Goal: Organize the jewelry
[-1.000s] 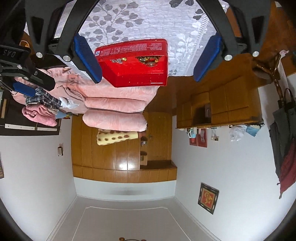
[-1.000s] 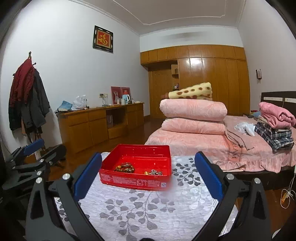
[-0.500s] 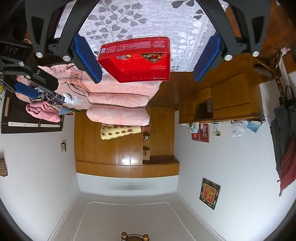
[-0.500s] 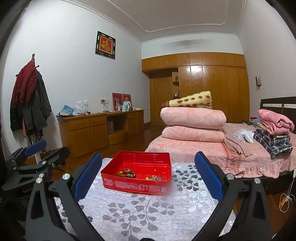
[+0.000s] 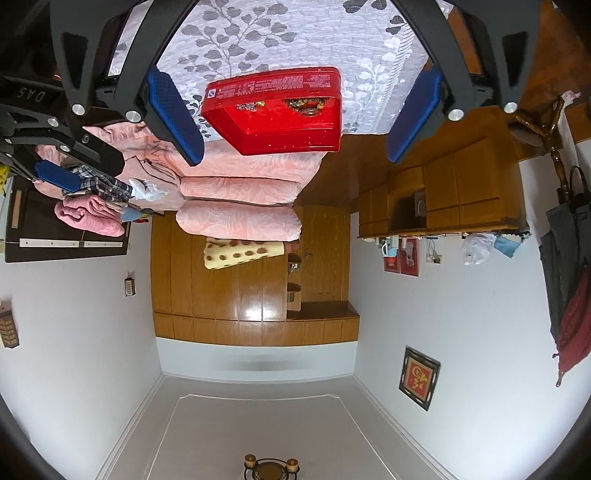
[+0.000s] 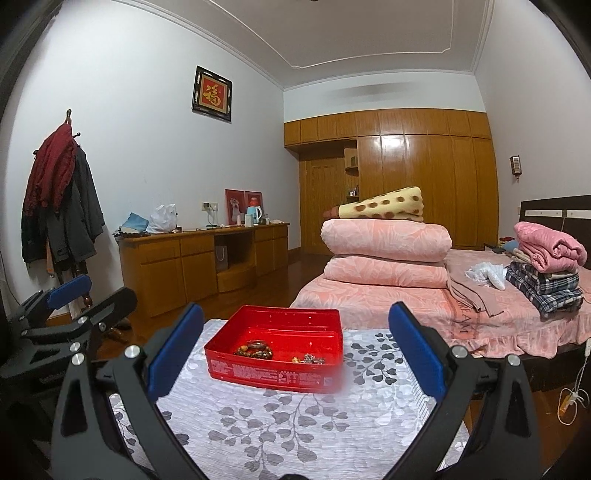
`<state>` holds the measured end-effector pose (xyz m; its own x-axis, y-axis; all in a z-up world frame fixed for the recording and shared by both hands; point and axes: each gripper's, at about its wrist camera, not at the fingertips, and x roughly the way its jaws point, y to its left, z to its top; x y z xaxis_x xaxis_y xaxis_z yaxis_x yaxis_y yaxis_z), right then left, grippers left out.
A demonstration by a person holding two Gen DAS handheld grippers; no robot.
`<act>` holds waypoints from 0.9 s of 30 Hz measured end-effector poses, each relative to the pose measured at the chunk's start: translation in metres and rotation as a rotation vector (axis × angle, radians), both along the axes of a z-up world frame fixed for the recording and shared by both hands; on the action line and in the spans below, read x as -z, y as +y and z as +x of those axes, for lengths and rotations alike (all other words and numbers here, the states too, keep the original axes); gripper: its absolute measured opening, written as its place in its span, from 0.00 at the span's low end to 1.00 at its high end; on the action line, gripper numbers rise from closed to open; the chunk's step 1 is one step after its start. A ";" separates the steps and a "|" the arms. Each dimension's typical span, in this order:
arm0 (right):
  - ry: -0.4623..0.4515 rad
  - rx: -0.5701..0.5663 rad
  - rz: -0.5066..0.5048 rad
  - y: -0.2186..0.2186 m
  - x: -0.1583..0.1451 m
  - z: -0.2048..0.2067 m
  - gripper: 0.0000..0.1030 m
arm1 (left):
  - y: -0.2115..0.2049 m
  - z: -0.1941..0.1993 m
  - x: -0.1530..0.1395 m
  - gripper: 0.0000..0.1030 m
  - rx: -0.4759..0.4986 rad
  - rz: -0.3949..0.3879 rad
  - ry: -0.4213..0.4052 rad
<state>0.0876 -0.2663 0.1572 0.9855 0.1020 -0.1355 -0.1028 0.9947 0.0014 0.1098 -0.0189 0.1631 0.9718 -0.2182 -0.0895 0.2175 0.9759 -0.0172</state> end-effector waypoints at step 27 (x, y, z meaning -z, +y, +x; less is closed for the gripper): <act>0.002 -0.002 -0.001 0.006 -0.003 -0.002 0.94 | -0.002 -0.002 -0.002 0.94 -0.007 -0.002 -0.003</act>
